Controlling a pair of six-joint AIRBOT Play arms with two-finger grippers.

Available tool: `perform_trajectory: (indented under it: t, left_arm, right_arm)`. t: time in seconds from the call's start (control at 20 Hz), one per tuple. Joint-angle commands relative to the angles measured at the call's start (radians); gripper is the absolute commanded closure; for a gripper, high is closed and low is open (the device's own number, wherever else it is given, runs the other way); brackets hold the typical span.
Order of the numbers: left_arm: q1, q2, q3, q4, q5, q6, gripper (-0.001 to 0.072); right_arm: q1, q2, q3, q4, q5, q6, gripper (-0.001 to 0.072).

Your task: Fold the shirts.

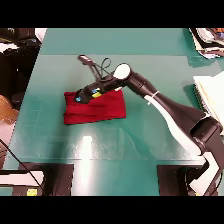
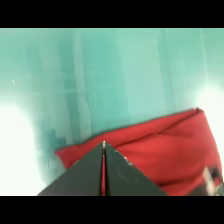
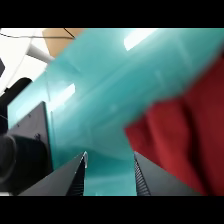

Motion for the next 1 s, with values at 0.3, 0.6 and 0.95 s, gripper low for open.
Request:
perform_trajectory:
  t: [0.3, 0.6, 0.95]
  left_arm:
    - [0.009, 0.011, -0.034, -0.028, -0.006, 0.006, 0.0679]
    - [0.009, 0.01, -0.034, -0.06, 0.021, 0.014, 0.0679]
    - [0.009, 0.01, -0.034, -0.062, 0.021, 0.014, 0.0679]
  right_arm:
    - [-0.396, 0.301, -0.594, -0.136, -0.008, 0.118, 0.0296]
    - [-0.452, 0.233, -0.684, -0.032, -0.042, 0.117, 0.0051]
    - [-0.273, 0.019, -0.438, 0.042, -0.034, 0.117, 0.0151]
